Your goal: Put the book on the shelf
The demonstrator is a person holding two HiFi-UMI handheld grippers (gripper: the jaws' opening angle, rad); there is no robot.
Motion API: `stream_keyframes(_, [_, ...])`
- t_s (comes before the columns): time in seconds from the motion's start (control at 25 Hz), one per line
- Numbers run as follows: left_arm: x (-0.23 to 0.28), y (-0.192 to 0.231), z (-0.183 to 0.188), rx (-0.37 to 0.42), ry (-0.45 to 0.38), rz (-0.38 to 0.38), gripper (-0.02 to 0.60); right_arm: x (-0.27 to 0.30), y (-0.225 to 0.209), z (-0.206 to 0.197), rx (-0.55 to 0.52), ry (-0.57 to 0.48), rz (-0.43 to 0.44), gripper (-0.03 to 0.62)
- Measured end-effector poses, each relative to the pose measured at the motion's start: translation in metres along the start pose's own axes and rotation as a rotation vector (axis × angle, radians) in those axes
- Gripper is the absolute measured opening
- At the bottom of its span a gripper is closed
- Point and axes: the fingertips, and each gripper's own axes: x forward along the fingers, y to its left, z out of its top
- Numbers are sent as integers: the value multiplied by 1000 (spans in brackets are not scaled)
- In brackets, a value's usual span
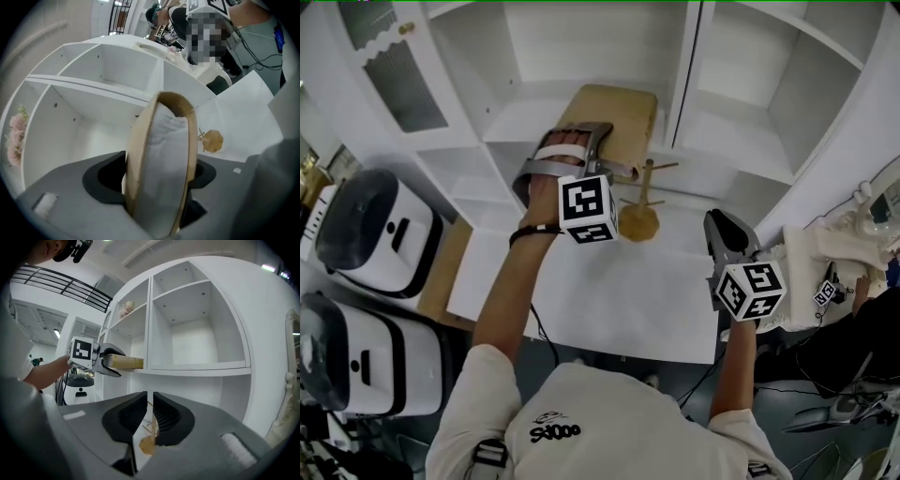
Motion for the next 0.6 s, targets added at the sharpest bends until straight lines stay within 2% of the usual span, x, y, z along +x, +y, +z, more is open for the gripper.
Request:
stream_keyframes(0.2, [22,0,10,-71,-6,-124,431,-5,-9,-1,-12,-17,-34,31])
stream_keyframes(0.32, [42,-3,10,-37,31,-155,511,-8,-12,-3,-36,-16,-41,28])
stream_keyframes(0.4, [54,-1,10,-28,49,-160,525,-10,-12,-6,-56,-6,-39,-2])
stream_keyframes(0.6, [70,7,15,-61,46,-188,526,-14,-13,-16,-69,30,-28,-6])
